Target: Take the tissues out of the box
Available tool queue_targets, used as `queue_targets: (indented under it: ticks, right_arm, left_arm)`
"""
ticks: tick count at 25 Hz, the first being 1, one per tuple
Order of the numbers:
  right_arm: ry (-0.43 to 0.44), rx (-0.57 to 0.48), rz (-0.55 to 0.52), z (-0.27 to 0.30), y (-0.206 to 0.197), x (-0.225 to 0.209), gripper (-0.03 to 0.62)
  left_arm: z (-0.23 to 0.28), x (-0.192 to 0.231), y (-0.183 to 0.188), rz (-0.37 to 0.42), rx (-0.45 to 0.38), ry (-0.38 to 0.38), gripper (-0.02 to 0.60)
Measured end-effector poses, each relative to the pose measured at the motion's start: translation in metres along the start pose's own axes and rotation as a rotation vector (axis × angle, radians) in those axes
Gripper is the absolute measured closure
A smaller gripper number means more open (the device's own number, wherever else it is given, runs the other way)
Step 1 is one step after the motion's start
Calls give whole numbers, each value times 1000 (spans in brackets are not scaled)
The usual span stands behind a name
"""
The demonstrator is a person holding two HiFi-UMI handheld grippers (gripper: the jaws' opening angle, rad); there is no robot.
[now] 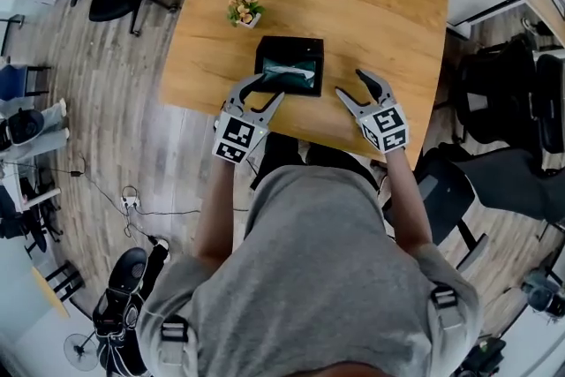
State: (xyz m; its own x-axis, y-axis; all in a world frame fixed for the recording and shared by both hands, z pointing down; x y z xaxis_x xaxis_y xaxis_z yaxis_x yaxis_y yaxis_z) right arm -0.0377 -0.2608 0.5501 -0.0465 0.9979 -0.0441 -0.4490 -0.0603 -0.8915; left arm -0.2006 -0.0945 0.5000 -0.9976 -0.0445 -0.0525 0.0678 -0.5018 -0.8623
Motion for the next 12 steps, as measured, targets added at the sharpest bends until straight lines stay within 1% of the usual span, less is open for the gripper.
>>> queue_targets:
  ticks: [5,7,10,12]
  right_arm:
    - [-49,34,33,4,-11,-2,313]
    - [-75,48,47,5,-13,-5,313]
    - [-105,52,81,8,-15,-5,313]
    - [-124,43,125,12,-17,-3,313]
  left_arm:
    - [17,13,-7,41,44,-78,362]
    - [26,19,-12,37,53,-108,362]
    - [40,28,-15,3,48,-166,362]
    - [50,29,-20,35,64,-209,362]
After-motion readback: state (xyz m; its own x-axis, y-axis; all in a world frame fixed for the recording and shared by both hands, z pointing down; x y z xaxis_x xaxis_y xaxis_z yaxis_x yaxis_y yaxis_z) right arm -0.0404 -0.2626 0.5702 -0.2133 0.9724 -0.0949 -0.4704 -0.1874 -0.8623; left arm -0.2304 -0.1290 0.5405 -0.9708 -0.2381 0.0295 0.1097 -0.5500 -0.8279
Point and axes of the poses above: the fingertips, and each gripper's own axes: z forward along the fingers, x to its left, y out of its top, the point moved 5 cm from there along -z, backward along the fingers, and after that the axes turned 3 degrees about -z, right-handed, at the moved point
